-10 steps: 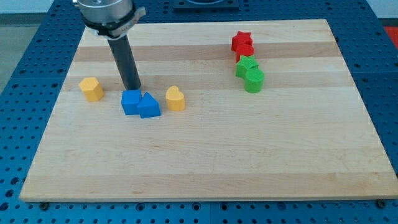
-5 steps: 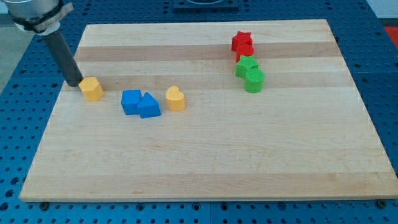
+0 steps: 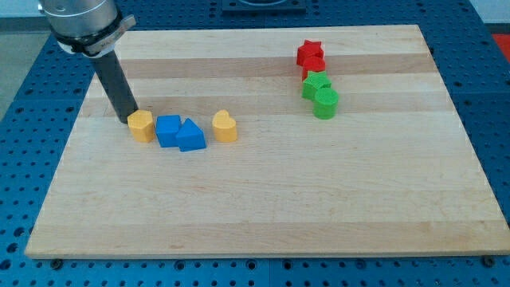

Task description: Place the yellow hexagon to the left of the blue cube

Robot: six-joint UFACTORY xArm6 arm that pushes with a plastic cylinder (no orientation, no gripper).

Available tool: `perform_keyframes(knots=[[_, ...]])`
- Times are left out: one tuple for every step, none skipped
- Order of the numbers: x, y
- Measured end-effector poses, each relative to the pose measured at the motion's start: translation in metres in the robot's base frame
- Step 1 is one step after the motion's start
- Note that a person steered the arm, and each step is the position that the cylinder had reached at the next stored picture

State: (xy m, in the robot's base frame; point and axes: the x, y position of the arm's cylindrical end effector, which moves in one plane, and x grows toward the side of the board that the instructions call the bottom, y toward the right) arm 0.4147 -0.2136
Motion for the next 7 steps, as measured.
perform_keyframes(knots=[[0.012,0.001],[0.018,0.001],[0.025,-0.001],[0.045,-0.003],[0.06,-0.002],[0.069,0.0],[0.083,0.007]])
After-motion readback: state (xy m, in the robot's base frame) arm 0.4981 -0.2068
